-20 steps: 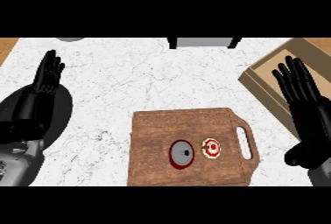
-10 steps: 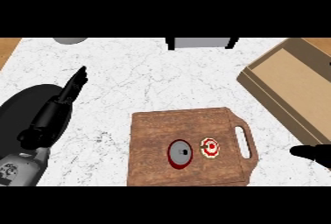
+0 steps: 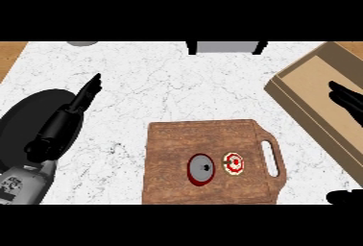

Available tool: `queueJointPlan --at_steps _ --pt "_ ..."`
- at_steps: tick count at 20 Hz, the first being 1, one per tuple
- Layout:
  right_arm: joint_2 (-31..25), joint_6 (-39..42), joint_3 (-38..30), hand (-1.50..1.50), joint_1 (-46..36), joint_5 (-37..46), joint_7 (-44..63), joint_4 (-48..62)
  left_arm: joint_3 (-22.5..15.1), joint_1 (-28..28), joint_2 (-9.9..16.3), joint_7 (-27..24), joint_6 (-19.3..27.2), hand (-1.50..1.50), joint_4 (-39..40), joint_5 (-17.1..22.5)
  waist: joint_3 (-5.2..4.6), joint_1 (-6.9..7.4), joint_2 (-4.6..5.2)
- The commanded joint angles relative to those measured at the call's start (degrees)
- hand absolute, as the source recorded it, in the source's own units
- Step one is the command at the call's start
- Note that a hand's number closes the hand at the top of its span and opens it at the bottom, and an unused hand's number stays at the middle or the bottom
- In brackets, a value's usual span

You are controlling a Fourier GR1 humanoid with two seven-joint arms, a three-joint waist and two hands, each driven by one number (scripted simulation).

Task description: Pick the cupcake from the cutting board and place it in the cardboard box

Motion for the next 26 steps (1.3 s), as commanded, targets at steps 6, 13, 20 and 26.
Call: queueJointPlan --at_steps 6,13,20,26 --pt "-7.32 15.44 11.21 -1.5 -9.93 3.27 23.52 -11.41 0.64 -1.49 -0.9 0.62 -2.17 0.0 0.03 0.16 -0.12 1.85 0.26" --pt "0.43 23.19 24.77 -1.5 -20.3 7.03 44.27 -12.85 1.82 -1.68 -0.32 -0.77 -4.07 0.0 1.21 -0.74 -0.14 2.5 0.38" --pt "15.79 27.62 34.75 -1.5 -28.82 7.25 63.49 -11.67 3.05 -2.31 -2.62 -1.76 -4.17 0.0 4.11 -2.14 -0.06 1.37 0.05" --pt "21.96 27.65 38.84 -1.5 -30.12 12.55 63.62 -3.83 4.08 -2.22 -3.24 -0.17 -4.4 0.0 1.94 -2.8 0.03 0.87 0.01"
